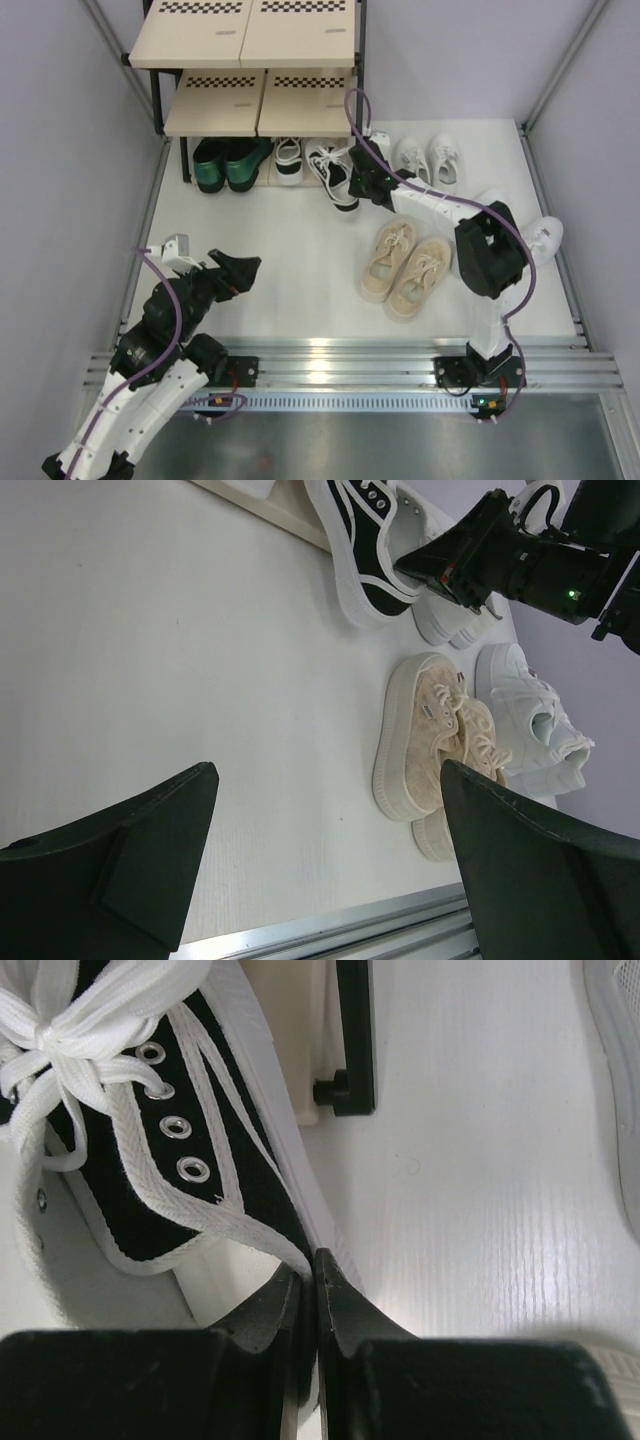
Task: Place and organize the shoes onto the shoe shelf
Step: Place the shoe at the shoe shelf.
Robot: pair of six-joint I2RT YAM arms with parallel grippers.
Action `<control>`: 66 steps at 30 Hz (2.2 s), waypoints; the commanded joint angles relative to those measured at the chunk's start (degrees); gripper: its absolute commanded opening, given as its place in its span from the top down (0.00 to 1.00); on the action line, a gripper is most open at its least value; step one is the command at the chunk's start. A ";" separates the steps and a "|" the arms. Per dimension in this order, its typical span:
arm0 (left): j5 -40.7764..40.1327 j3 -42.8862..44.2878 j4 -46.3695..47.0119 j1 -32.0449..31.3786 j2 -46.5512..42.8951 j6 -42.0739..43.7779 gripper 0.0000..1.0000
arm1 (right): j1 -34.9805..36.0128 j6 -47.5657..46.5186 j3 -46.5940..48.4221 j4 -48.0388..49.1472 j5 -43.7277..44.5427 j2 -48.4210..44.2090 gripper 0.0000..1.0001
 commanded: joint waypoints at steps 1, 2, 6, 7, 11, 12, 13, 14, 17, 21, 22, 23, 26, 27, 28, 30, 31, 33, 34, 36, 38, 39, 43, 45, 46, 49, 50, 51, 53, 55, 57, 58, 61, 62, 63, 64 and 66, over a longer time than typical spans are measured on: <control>-0.79 -0.42 0.58 0.21 -0.59 -0.62 0.02 | -1.16 3.76 5.97 6.77 -0.70 0.57 0.93; -0.88 -0.42 0.58 0.21 -0.50 -0.71 0.02 | -1.25 3.94 6.41 6.60 -0.80 1.01 0.90; -0.97 -0.51 0.49 0.21 -0.41 -1.15 0.02 | -1.52 4.38 9.13 6.77 -2.46 3.90 0.69; -0.97 -0.51 0.49 0.21 -0.24 -1.15 0.02 | -1.78 4.46 9.84 6.42 -2.99 4.53 0.67; -0.70 -0.33 0.49 0.21 -0.50 -1.50 0.02 | -2.48 4.64 12.47 6.07 -4.66 6.73 0.58; -0.53 -0.24 0.49 0.21 -0.50 -1.59 0.02 | -2.74 4.55 12.48 5.98 -5.80 6.64 0.57; -0.44 0.02 0.49 0.21 -0.50 -1.59 0.02 | -3.01 4.29 12.22 6.15 -6.50 6.21 0.56; -0.27 0.11 0.49 0.21 -0.50 -1.59 0.02 | -3.10 3.77 10.91 6.76 -7.21 5.59 0.54; 0.18 0.46 0.58 0.21 -0.59 -1.50 0.02 | -3.45 -0.09 5.91 10.63 -9.84 1.56 0.50; 0.88 0.46 0.76 0.21 -0.94 -1.06 0.02 | -3.62 -11.23 0.36 13.18 -17.12 -5.73 0.40; 1.14 0.46 0.67 0.21 -1.02 -0.89 0.02 | -3.89 -18.05 -0.78 13.45 -24.11 -6.97 0.36; 1.32 0.46 0.67 0.21 -1.29 -0.80 0.02 | -4.15 -21.86 -3.49 13.62 -28.09 -8.29 0.29; 2.63 0.20 0.58 0.21 -1.90 -0.36 0.02 | -5.29 -38.13 -9.20 11.96 -40.42 -13.65 0.20; 2.98 -0.33 0.49 0.21 -1.99 -0.45 0.02 | -5.38 -44.77 -10.36 11.09 -43.48 -15.92 0.19; 3.25 -0.59 0.58 0.21 -2.51 -0.53 0.02 | -5.56 -48.15 -11.15 9.51 -45.17 -16.73 0.18; 3.87 -1.21 0.58 0.12 -3.75 -1.06 0.02 | -5.65 -55.60 -11.78 3.98 -48.14 -17.53 0.18; 4.04 -1.82 0.58 0.21 -4.19 -1.32 0.02 | -5.82 -58.78 -11.60 1.61 -50.00 -17.44 0.18; 4.22 -2.35 0.58 0.21 -5.59 -2.29 0.02 | -6.00 -63.97 -12.30 -0.95 -50.45 -17.09 0.17; 4.39 -2.87 0.58 0.21 -5.94 -2.64 0.02 | -6.26 -65.57 -12.22 -2.27 -50.46 -16.65 0.18; 4.92 -3.23 0.58 0.12 -6.91 -3.52 0.02 | -6.44 -66.89 -11.61 -3.94 -49.49 -14.81 0.18; 5.62 -3.49 0.49 0.21 -7.61 -3.52 0.02 | -6.53 -66.56 -9.68 -5.01 -48.88 -12.45 0.19; 5.71 -3.58 0.49 0.21 -7.62 -3.61 0.02 | -6.53 -65.16 -9.23 -5.09 -48.26 -11.65 0.20; 5.98 -3.85 0.49 0.12 -8.49 -4.05 0.02 | -6.35 -58.48 -6.86 -2.73 -43.44 -8.04 0.24; 6.15 -4.37 0.58 0.21 -8.67 -4.66 0.02 | -5.92 -56.72 -5.54 -2.37 -39.93 -5.67 0.24; 6.15 -4.55 0.58 0.21 -8.67 -4.93 0.02 | -5.82 -56.27 -4.93 -2.20 -38.95 -4.97 0.24; 5.89 -4.99 0.67 0.21 -8.67 -5.28 0.02 | -5.82 -53.73 -5.18 -0.36 -35.96 -2.94 0.24; 5.80 -4.99 0.58 0.21 -8.58 -5.37 0.02 | -5.82 -53.37 -5.71 1.04 -35.69 -2.59 0.25; 5.71 -4.90 0.67 0.12 -8.50 -5.28 0.02 | -5.82 -52.67 -5.97 1.75 -35.08 -2.24 0.25; 5.45 -4.81 0.67 0.21 -8.50 -5.46 0.02 | -5.82 -51.96 -6.07 3.59 -34.90 -1.63 0.27; 5.36 -4.55 0.67 0.21 -8.41 -5.46 0.02 | -5.82 -51.26 -5.37 4.30 -34.99 -1.18 0.28; 5.27 -4.46 0.58 0.21 -8.41 -5.37 0.02 | -5.82 -50.91 -4.40 4.40 -35.16 0.31 0.30; 5.19 -4.29 0.58 0.21 -8.41 -5.54 0.02 | -5.74 -50.82 -3.18 4.31 -35.16 0.83 0.33; 5.19 -3.93 0.58 0.21 -8.41 -5.98 0.02 | -5.74 -50.38 -1.94 4.83 -35.86 2.59 0.42; 5.10 -3.76 0.49 0.21 -8.41 -6.07 0.02 | -5.74 -50.03 -1.76 4.92 -36.13 3.03 0.46; 5.01 -3.76 0.58 0.21 -8.41 -6.07 0.02 | -5.74 -49.77 -1.50 5.18 -36.83 3.21 0.48; 4.92 -3.58 0.49 0.21 -8.32 -6.16 0.02 | -5.74 -49.68 -1.41 5.97 -37.09 3.21 0.53; 4.57 -3.32 0.49 0.12 -8.32 -6.16 0.02 | -5.74 -48.63 -1.14 6.77 -37.62 2.95 0.58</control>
